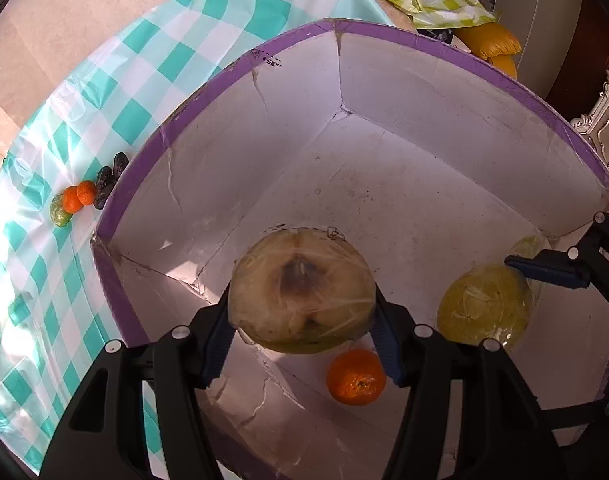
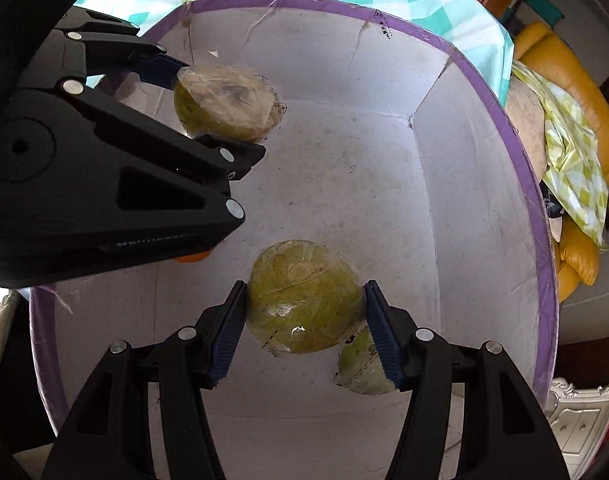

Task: Organize fruits
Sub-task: 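Open both tools to release the two bagged fruits in the box, then move both open tools back toward the oranges and dates on the table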

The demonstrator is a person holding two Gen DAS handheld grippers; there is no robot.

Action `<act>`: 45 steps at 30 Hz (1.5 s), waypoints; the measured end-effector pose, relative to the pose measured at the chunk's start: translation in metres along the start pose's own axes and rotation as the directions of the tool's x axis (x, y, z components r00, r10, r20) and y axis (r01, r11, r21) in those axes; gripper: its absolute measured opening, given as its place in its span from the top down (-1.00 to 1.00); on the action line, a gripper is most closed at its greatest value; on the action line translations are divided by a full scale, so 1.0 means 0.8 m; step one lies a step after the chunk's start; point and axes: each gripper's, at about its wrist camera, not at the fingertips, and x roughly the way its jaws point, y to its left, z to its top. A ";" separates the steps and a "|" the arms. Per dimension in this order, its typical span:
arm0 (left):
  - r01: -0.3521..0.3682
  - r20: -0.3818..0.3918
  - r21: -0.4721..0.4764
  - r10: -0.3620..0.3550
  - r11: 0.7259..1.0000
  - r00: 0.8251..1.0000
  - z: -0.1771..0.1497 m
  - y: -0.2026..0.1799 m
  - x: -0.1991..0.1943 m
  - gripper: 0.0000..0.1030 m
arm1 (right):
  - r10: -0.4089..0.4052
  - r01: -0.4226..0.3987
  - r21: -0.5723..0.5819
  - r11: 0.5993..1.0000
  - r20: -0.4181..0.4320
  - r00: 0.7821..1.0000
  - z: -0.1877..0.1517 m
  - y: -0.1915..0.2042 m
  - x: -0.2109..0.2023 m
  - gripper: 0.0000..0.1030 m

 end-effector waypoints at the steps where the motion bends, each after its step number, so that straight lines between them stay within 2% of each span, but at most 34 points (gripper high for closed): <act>1: 0.001 -0.001 0.000 -0.001 1.000 1.000 0.000 0.000 0.000 -0.18 | 0.000 0.000 0.000 1.000 -0.003 1.000 0.001 0.000 0.000 -0.13; 5: 0.010 0.002 -0.002 -0.010 1.000 1.000 -0.001 0.003 -0.002 -0.19 | 0.001 -0.001 0.015 1.000 -0.003 1.000 0.003 0.002 0.000 -0.14; 7: 0.015 0.004 0.002 -0.015 1.000 1.000 -0.001 0.003 -0.002 -0.19 | -0.008 0.007 0.016 1.000 0.006 1.000 0.004 0.003 -0.004 -0.25; 9: 0.022 0.012 0.004 -0.023 1.000 1.000 -0.002 0.003 -0.004 -0.22 | -0.011 0.011 0.017 1.000 0.009 1.000 0.004 0.004 -0.006 -0.27; 10: 0.020 0.032 0.005 -0.021 1.000 0.999 -0.003 0.004 -0.008 -0.30 | -0.013 0.012 0.021 1.000 0.010 1.000 0.003 0.004 -0.007 -0.29; 11: 0.018 0.062 0.006 -0.018 1.000 0.998 -0.004 0.004 -0.014 -0.48 | -0.016 0.015 0.025 1.000 0.012 1.000 0.003 0.004 -0.007 -0.31; 14: 0.044 0.161 0.001 -0.043 0.999 0.986 -0.007 0.011 -0.041 -0.75 | -0.025 0.024 0.045 0.999 0.023 0.999 0.004 -0.001 -0.012 -0.34; 17: 0.056 0.231 -0.022 -0.050 0.998 0.972 -0.013 0.028 -0.066 -0.87 | -0.055 0.051 0.068 0.996 0.056 0.997 0.008 -0.002 -0.029 -0.38; 19: 0.056 0.296 -0.062 -0.035 0.996 0.954 -0.025 0.049 -0.087 -0.87 | -0.095 0.085 0.099 0.991 0.104 0.990 0.012 0.000 -0.050 -0.51; 22: 0.072 0.429 -0.166 0.006 0.984 0.903 -0.057 0.095 -0.122 -0.96 | -0.108 0.079 0.135 0.988 0.226 0.968 0.020 0.015 -0.091 -0.67; 25: 0.089 0.536 -0.299 0.090 0.950 0.840 -0.107 0.153 -0.146 -0.96 | -0.103 0.051 0.146 0.988 0.374 0.922 0.031 0.046 -0.136 -0.69; 26: 0.087 0.547 -0.342 0.123 0.936 0.828 -0.125 0.174 -0.148 -0.96 | -0.094 0.036 0.142 0.989 0.423 0.901 0.035 0.059 -0.149 -0.69; 27: 0.074 0.541 -0.385 0.160 0.920 0.825 -0.141 0.194 -0.145 -0.96 | -0.081 0.019 0.136 0.991 0.467 0.881 0.042 0.073 -0.158 -0.69; 29: 0.044 0.498 -0.466 0.221 0.883 0.839 -0.174 0.233 -0.128 -0.96 | -0.038 -0.035 0.122 0.992 0.554 0.832 0.051 0.104 -0.176 -0.69; 31: 0.000 0.413 -0.548 0.270 0.837 0.870 -0.203 0.272 -0.098 -0.96 | 0.016 -0.101 0.099 0.990 0.630 0.776 0.055 0.140 -0.181 -0.69; 32: -0.020 0.370 -0.583 0.287 0.812 0.883 -0.216 0.290 -0.083 -0.96 | 0.034 -0.119 0.086 0.989 0.654 0.756 0.060 0.157 -0.176 -0.69; 33: -0.040 0.332 -0.615 0.305 0.787 0.893 -0.229 0.306 -0.067 -0.96 | 0.036 -0.120 0.082 0.989 0.662 0.749 0.068 0.176 -0.168 -0.69; 34: -0.065 0.294 -0.646 0.327 0.761 0.898 -0.240 0.321 -0.053 -0.96 | 0.030 -0.111 0.083 0.990 0.652 0.758 0.079 0.194 -0.155 -0.69; 36: -0.107 0.227 -0.700 0.362 0.706 0.904 -0.259 0.347 -0.031 -0.96 | 0.044 -0.122 0.091 0.988 0.595 0.803 0.111 0.223 -0.115 -0.69; 38: -0.114 0.185 -0.749 0.371 0.652 0.910 -0.274 0.368 -0.016 -0.96 | 0.027 -0.115 0.127 0.985 0.548 0.836 0.139 0.243 -0.067 -0.69; 40: -0.098 0.169 -0.790 0.369 0.605 0.914 -0.284 0.386 -0.005 -0.96 | -0.041 -0.059 0.170 0.984 0.530 0.847 0.166 0.252 -0.026 -0.69; 42: -0.092 0.162 -0.811 0.372 0.578 0.914 -0.287 0.397 0.004 -0.96 | -0.043 -0.067 0.192 0.979 0.516 0.856 0.191 0.255 0.010 -0.69; 45: -0.105 0.142 -0.818 0.376 0.565 0.916 -0.278 0.409 0.020 -0.96 | -0.037 -0.115 0.270 0.956 0.497 0.867 0.232 0.237 0.055 -0.67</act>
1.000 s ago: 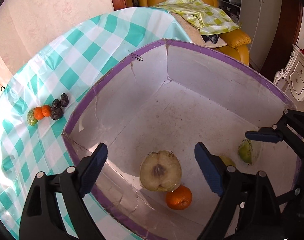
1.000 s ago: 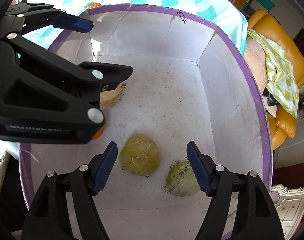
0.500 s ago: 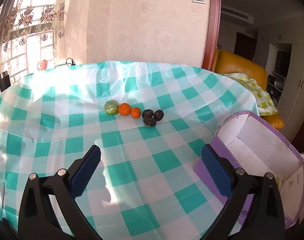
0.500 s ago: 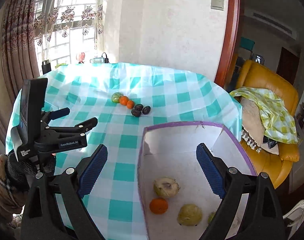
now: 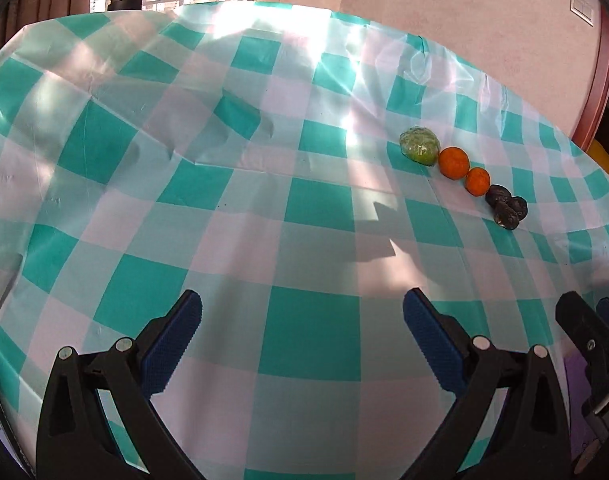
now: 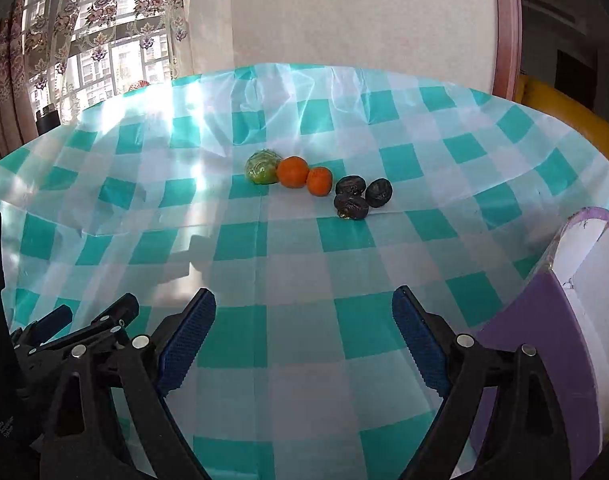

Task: Organize fruits
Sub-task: 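Move both open tools back toward the oranges and dates on the table, then grasp a dark date with the right tool while the left grasps an orange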

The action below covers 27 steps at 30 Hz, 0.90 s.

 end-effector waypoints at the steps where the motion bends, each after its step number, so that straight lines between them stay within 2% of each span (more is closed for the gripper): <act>1: 0.007 -0.014 -0.005 -0.007 1.000 1.000 0.004 -0.003 0.007 -0.96 | -0.009 0.010 0.036 0.999 -0.003 1.000 0.006 -0.005 0.019 -0.67; 6: 0.069 -0.010 0.024 -0.069 0.997 0.998 0.031 -0.033 0.034 -0.96 | -0.032 0.043 0.184 0.982 -0.063 0.997 0.033 -0.040 0.104 -0.61; 7: 0.076 -0.005 0.031 -0.076 0.997 0.997 0.036 -0.039 0.039 -0.96 | -0.019 0.037 0.229 0.973 -0.084 0.996 0.038 -0.050 0.117 -0.53; 10: 0.099 0.003 0.055 -0.100 0.994 0.995 0.054 -0.059 0.056 -0.96 | -0.004 0.029 0.317 0.948 -0.081 0.997 0.051 -0.073 0.138 -0.53; 13: 0.132 -0.015 0.059 -0.131 0.990 0.991 0.068 -0.073 0.075 -0.96 | 0.009 0.024 0.285 0.958 -0.116 0.993 0.062 -0.071 0.160 -0.42; 18: 0.167 -0.028 0.025 -0.166 0.986 0.986 0.083 -0.072 0.094 -0.96 | -0.071 0.097 0.169 0.981 -0.157 0.985 0.085 -0.051 0.188 -0.33; 23: 0.149 -0.036 -0.014 -0.150 0.989 0.988 0.087 -0.066 0.101 -0.96 | -0.119 0.148 0.128 0.981 -0.208 0.971 0.095 -0.041 0.213 -0.21; 24: 0.149 -0.033 -0.006 -0.149 0.989 0.988 0.087 -0.067 0.100 -0.96 | -0.134 0.160 0.116 0.980 -0.210 0.968 0.095 -0.038 0.213 -0.14; 25: 0.149 -0.034 0.000 -0.149 0.989 0.988 0.086 -0.068 0.099 -0.96 | -0.133 0.159 0.114 0.981 -0.205 0.970 0.096 -0.037 0.212 0.10; 26: 0.149 -0.036 0.003 -0.148 0.989 0.988 0.086 -0.068 0.099 -0.96 | -0.124 0.150 0.127 0.981 -0.194 0.973 0.096 -0.040 0.209 0.23; 27: 0.148 -0.036 0.004 -0.148 0.989 0.988 0.086 -0.069 0.099 -0.96 | -0.113 0.143 0.155 0.978 -0.184 0.976 0.095 -0.045 0.206 0.23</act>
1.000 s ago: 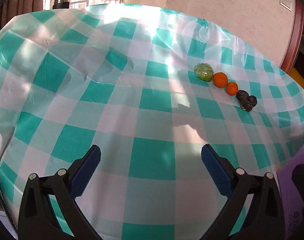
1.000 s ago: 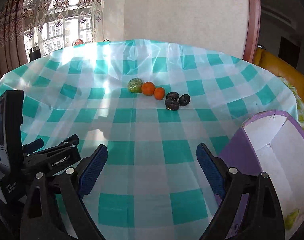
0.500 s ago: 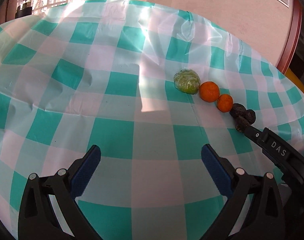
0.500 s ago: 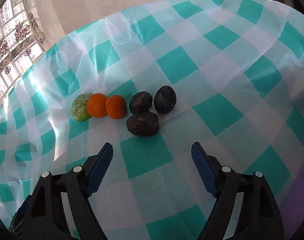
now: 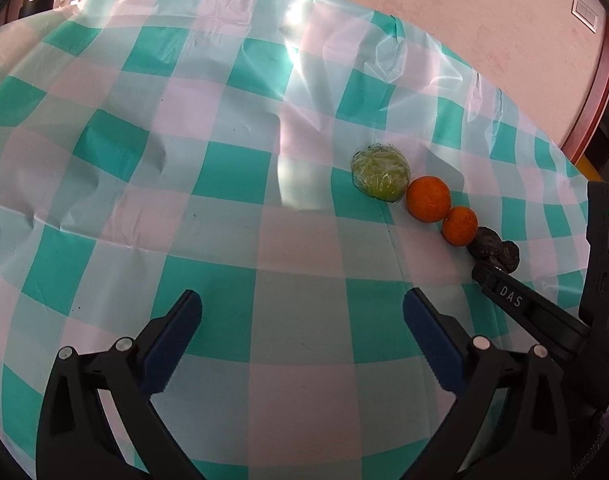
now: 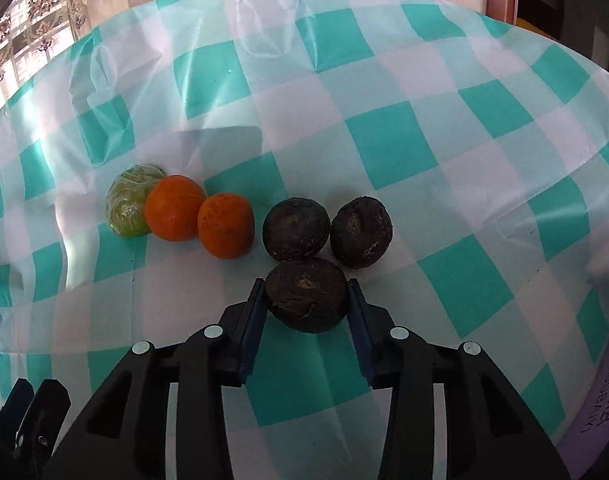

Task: Organize fruits
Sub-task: 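Grasp a dark date with the right tool while the left grasps an orange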

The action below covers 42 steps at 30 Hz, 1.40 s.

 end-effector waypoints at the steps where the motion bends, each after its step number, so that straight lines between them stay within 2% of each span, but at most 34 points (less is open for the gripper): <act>1: 0.002 0.002 -0.001 -0.002 1.000 1.000 0.000 0.000 -0.001 -0.96 | 0.023 -0.024 0.039 0.999 0.015 1.000 -0.001 -0.010 -0.004 0.23; 4: 0.017 -0.002 0.000 -0.017 1.000 1.000 -0.001 0.000 -0.001 -0.96 | 0.103 -0.116 0.173 0.978 0.084 0.991 -0.007 -0.047 -0.018 0.23; 7: 0.041 -0.012 0.013 -0.041 0.999 0.999 0.002 -0.003 0.001 -0.96 | 0.176 -0.211 0.297 0.931 0.138 0.975 -0.017 -0.079 -0.022 0.23; 12: 0.095 -0.017 0.123 -0.094 0.988 0.995 0.016 -0.044 0.020 -0.88 | 0.202 -0.263 0.288 0.921 0.225 0.953 -0.018 -0.079 -0.040 0.23; 15: 0.153 -0.058 0.145 -0.146 0.977 0.988 0.023 -0.074 0.043 -0.56 | 0.205 -0.287 0.301 0.910 0.277 0.939 -0.019 -0.087 -0.049 0.23; 16: 0.186 -0.079 0.136 -0.177 0.973 0.981 0.026 -0.083 0.052 -0.45 | 0.212 -0.295 0.296 0.909 0.282 0.936 -0.017 -0.085 -0.048 0.23; 19: 0.280 -0.122 0.018 -0.275 0.960 0.954 0.034 -0.098 0.075 -0.42 | 0.209 -0.302 0.301 0.904 0.303 0.930 -0.017 -0.091 -0.055 0.23; 22: 0.284 -0.099 -0.089 -0.292 0.955 0.951 0.045 -0.109 0.091 -0.42 | 0.201 -0.306 0.309 0.901 0.328 0.923 -0.019 -0.095 -0.060 0.23; 24: 0.235 -0.093 -0.101 -0.245 0.967 0.965 0.054 -0.122 0.101 -0.42 | 0.197 -0.307 0.313 0.899 0.337 0.921 -0.018 -0.096 -0.060 0.23; 26: 0.211 -0.097 -0.091 -0.220 0.973 0.971 0.063 -0.137 0.111 -0.42 | 0.193 -0.308 0.317 0.897 0.345 0.918 -0.019 -0.097 -0.061 0.23; 29: 0.140 -0.092 -0.001 -0.140 0.990 0.986 0.072 -0.161 0.123 -0.43 | 0.187 -0.307 0.323 0.895 0.353 0.917 -0.019 -0.099 -0.061 0.23; 32: 0.082 -0.117 0.065 -0.074 0.995 0.990 0.077 -0.174 0.136 -0.42 | 0.187 -0.308 0.324 0.895 0.355 0.916 -0.019 -0.099 -0.060 0.23; 35: 0.083 -0.139 0.116 -0.066 0.990 0.988 0.077 -0.179 0.134 -0.38 | 0.188 -0.310 0.323 0.895 0.356 0.915 -0.019 -0.099 -0.060 0.23; 38: 0.076 -0.123 0.187 -0.054 0.979 0.991 0.072 -0.182 0.115 -0.32 | 0.185 -0.305 0.325 0.895 0.353 0.917 -0.019 -0.099 -0.060 0.23; 42: 0.076 -0.115 0.213 -0.052 0.974 0.992 0.062 -0.176 0.098 -0.33 | 0.179 -0.299 0.330 0.895 0.349 0.920 -0.020 -0.099 -0.059 0.23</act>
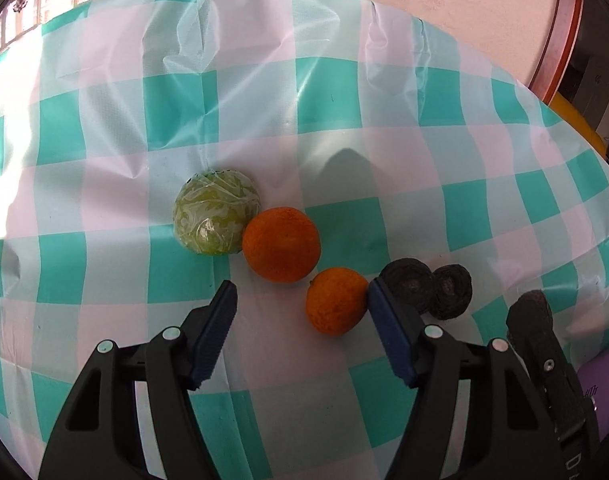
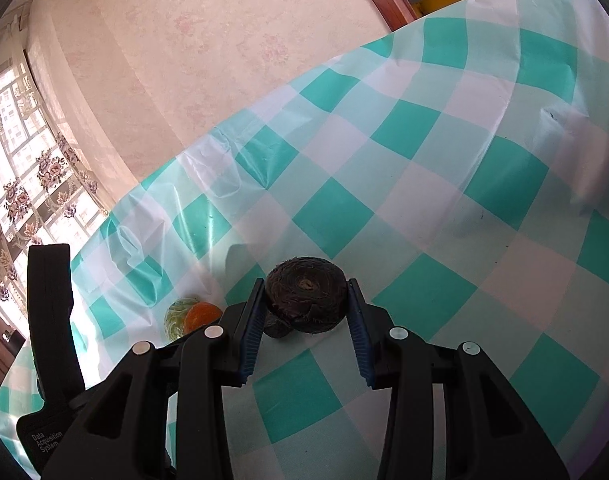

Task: Organize fruits
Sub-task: 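Grasp a dark date with the right tool while the left grasps an orange, then carry the orange and date with both tools over the purple box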

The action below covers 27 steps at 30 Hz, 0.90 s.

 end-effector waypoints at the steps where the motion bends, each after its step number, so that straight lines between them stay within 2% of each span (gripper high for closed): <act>1: -0.013 0.001 0.002 0.013 1.000 1.000 -0.003 0.001 -0.003 -0.35 | 0.000 0.000 0.000 1.000 0.000 1.000 0.000 0.000 0.000 0.23; 3: -0.093 -0.019 0.011 0.093 0.996 0.995 -0.009 0.001 -0.012 -0.36 | -0.001 0.001 0.001 1.000 0.000 1.000 0.000 0.000 0.000 0.23; 5: -0.211 -0.037 -0.014 0.210 0.977 0.977 -0.012 0.004 -0.032 -0.27 | -0.002 0.002 0.001 1.000 0.000 1.000 0.000 0.000 0.000 0.23; 7: -0.183 -0.009 -0.016 0.183 0.983 0.983 -0.010 0.003 -0.048 -0.27 | -0.006 0.006 0.003 1.000 0.000 1.000 0.000 0.000 0.000 0.23; 10: -0.173 -0.012 0.008 0.173 0.985 0.985 -0.006 0.004 -0.047 -0.30 | -0.005 0.005 0.004 1.000 0.001 1.000 0.000 0.000 0.000 0.23; 12: -0.196 -0.061 0.018 0.197 0.980 0.978 -0.011 0.020 -0.029 -0.31 | -0.005 0.005 0.004 1.000 -0.001 1.000 0.000 0.000 0.000 0.23; 13: -0.188 -0.120 0.008 0.188 0.982 0.975 -0.017 0.028 -0.011 -0.29 | -0.005 0.005 0.004 1.000 -0.001 1.000 0.000 0.000 0.000 0.23; 14: -0.170 -0.142 -0.010 0.167 0.985 0.976 -0.024 0.037 -0.003 -0.24 | -0.005 0.005 0.003 1.000 -0.001 1.000 0.000 0.000 0.000 0.22; 15: -0.194 -0.087 0.021 0.195 0.981 0.977 -0.029 0.035 -0.008 -0.14 | -0.007 0.007 0.004 1.000 -0.001 1.000 0.001 0.000 0.000 0.22; 17: -0.181 -0.065 0.031 0.182 0.983 0.981 -0.037 0.040 -0.011 0.24 | -0.008 0.008 0.004 1.000 -0.003 1.000 0.001 -0.001 0.001 0.22; 18: -0.179 -0.053 0.027 0.180 0.984 0.982 -0.039 0.046 -0.013 0.30 | -0.007 0.007 0.004 1.000 -0.006 1.000 0.001 0.000 0.001 0.22; 27: -0.077 0.027 -0.093 0.080 0.993 0.996 -0.074 0.111 -0.048 0.39 | -0.003 0.003 -0.002 1.000 -0.016 1.000 0.001 0.001 0.003 0.22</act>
